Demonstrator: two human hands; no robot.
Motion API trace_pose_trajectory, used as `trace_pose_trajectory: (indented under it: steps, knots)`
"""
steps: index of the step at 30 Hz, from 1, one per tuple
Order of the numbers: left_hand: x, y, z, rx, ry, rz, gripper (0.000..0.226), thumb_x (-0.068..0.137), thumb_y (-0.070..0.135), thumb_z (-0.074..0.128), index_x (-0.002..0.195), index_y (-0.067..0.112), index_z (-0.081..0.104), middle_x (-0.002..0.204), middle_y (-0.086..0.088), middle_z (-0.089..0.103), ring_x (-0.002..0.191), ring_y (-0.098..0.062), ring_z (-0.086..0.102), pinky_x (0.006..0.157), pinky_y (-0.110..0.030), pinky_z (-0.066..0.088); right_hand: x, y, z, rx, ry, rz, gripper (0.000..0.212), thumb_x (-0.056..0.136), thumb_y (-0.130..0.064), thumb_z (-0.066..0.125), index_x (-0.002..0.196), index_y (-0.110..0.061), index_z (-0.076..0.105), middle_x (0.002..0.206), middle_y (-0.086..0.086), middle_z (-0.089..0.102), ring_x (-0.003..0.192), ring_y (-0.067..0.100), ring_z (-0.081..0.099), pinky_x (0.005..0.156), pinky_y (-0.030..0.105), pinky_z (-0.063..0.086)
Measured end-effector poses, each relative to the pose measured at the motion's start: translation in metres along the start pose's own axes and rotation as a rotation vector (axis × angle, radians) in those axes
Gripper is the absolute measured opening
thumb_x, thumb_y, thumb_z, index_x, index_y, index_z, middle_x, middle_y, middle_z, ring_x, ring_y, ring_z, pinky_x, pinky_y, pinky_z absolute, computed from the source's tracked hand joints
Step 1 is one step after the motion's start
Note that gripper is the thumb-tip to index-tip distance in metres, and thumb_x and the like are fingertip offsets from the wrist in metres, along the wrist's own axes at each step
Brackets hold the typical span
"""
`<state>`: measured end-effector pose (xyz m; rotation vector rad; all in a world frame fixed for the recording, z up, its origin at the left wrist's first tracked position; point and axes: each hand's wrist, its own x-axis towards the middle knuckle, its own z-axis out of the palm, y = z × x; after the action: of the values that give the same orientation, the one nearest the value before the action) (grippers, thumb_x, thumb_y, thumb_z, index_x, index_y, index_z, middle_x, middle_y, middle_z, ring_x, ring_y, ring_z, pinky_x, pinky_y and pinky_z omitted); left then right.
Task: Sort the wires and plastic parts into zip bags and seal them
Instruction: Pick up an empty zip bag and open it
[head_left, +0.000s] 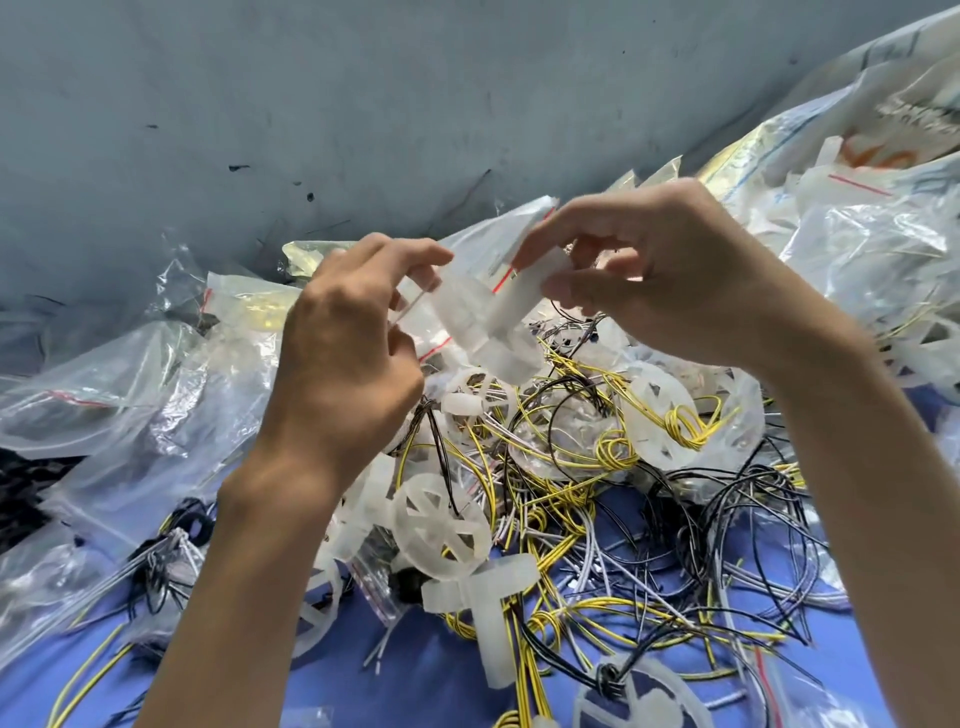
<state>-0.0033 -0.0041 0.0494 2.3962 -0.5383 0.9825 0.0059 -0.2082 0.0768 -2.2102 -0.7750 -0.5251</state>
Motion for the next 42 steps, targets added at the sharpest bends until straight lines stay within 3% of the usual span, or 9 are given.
trace_pose_trajectory:
  steps: [3,5,8,14,17,29,33,37,42]
  knots:
    - [0.0,0.003,0.0,-0.018,-0.012,0.019,0.067,0.067,-0.023,0.044,0.117,0.016,0.062,0.103,0.005,0.059,0.095,-0.019,0.052,0.077,-0.008,0.038,0.001,0.002,0.003,-0.111,-0.002,-0.022,0.015,0.083,-0.008,0.069,0.096,-0.014,0.073,0.071,-0.017,0.059,0.062,0.009,0.053,0.069,0.02,0.05]
    - [-0.001,0.006,0.001,-0.037,-0.032,0.048,0.067,0.066,-0.022,0.041,0.114,0.017,0.066,0.106,0.001,0.061,0.097,-0.023,0.053,0.083,-0.021,0.042,0.002,0.002,0.006,-0.172,0.022,-0.02,0.012,0.083,-0.016,0.07,0.095,-0.015,0.074,0.066,-0.022,0.055,0.063,0.007,0.054,0.065,0.016,0.047]
    - [-0.002,0.009,0.005,-0.044,-0.055,0.081,0.064,0.063,-0.018,0.039,0.109,0.012,0.07,0.109,-0.004,0.064,0.1,-0.027,0.052,0.087,-0.033,0.044,0.003,0.001,0.009,-0.209,0.068,-0.012,0.016,0.081,-0.029,0.072,0.091,-0.016,0.075,0.062,-0.014,0.057,0.067,0.009,0.056,0.062,0.019,0.045]
    - [-0.003,0.015,0.009,-0.063,-0.084,0.137,0.067,0.062,-0.015,0.039,0.118,0.011,0.064,0.113,-0.001,0.062,0.102,-0.021,0.048,0.087,-0.021,0.04,0.005,-0.001,0.014,-0.182,0.172,0.091,0.031,0.076,-0.043,0.073,0.08,-0.013,0.075,0.061,-0.004,0.065,0.064,0.012,0.06,0.057,0.031,0.048]
    - [-0.002,0.016,0.007,-0.12,-0.083,0.125,0.071,0.06,-0.013,0.036,0.121,0.013,0.061,0.114,0.005,0.058,0.101,-0.015,0.046,0.084,-0.008,0.034,0.005,-0.001,0.013,-0.177,0.243,0.144,0.033,0.075,-0.043,0.074,0.077,-0.011,0.074,0.058,-0.008,0.063,0.061,0.007,0.062,0.055,0.03,0.049]
    - [-0.002,0.02,0.002,-0.291,-0.052,-0.015,0.078,0.062,-0.017,0.04,0.129,0.019,0.052,0.117,0.023,0.045,0.119,-0.008,0.043,0.098,-0.012,0.035,0.005,-0.016,0.033,0.033,0.558,0.186,0.027,0.083,-0.038,0.07,0.077,-0.011,0.067,0.056,-0.003,0.066,0.042,0.001,0.061,0.052,0.034,0.056]
    - [-0.001,0.019,0.0,-0.328,-0.023,-0.029,0.075,0.062,-0.012,0.038,0.129,0.018,0.053,0.119,0.017,0.048,0.117,-0.007,0.044,0.098,-0.012,0.037,0.006,-0.017,0.043,0.06,0.288,0.095,0.019,0.087,-0.018,0.066,0.104,-0.008,0.066,0.079,0.002,0.073,0.062,0.004,0.069,0.065,0.03,0.058]
    - [0.002,0.014,-0.002,-0.427,0.015,-0.121,0.074,0.06,-0.005,0.035,0.127,0.021,0.054,0.125,0.017,0.051,0.115,0.002,0.048,0.097,-0.015,0.041,0.004,-0.016,0.046,-0.092,-0.083,-0.003,0.032,0.092,-0.011,0.057,0.124,-0.011,0.061,0.115,0.002,0.068,0.096,0.0,0.061,0.077,0.005,0.046]
    - [0.007,0.0,-0.006,-0.45,0.184,-0.209,0.071,0.066,-0.008,0.037,0.128,0.022,0.052,0.125,0.019,0.047,0.101,0.011,0.049,0.085,-0.011,0.044,0.004,-0.024,0.045,-0.044,-0.024,-0.148,0.022,0.088,0.0,0.056,0.101,-0.008,0.072,0.092,0.002,0.072,0.08,0.011,0.066,0.071,0.02,0.052]
